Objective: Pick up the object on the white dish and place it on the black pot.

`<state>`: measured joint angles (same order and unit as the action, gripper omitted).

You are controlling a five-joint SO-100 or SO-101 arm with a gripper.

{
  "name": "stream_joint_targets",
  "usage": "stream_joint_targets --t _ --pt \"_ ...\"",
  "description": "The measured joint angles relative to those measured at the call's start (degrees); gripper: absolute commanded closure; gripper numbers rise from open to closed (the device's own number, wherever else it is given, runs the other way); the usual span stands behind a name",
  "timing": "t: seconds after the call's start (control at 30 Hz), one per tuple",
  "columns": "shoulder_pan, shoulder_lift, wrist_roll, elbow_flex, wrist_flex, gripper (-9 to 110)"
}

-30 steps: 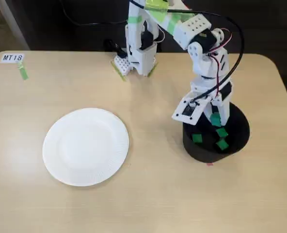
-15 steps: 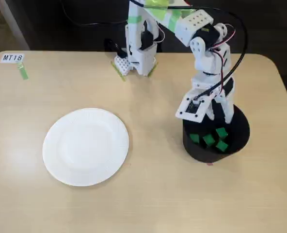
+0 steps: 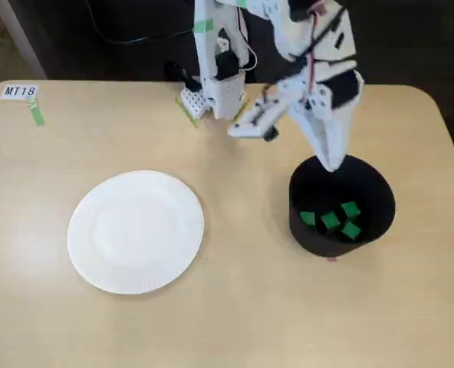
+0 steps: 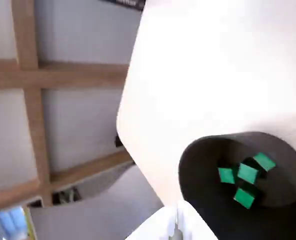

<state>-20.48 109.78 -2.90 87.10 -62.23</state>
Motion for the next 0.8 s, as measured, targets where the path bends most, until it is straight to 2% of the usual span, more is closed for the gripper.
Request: stream_joint_targets --t 0.3,0.8 --pt "14.68 27.51 7.73 23.91 0.62 102" --pt "18.98 73.30 7.29 70.05 -0.53 102"
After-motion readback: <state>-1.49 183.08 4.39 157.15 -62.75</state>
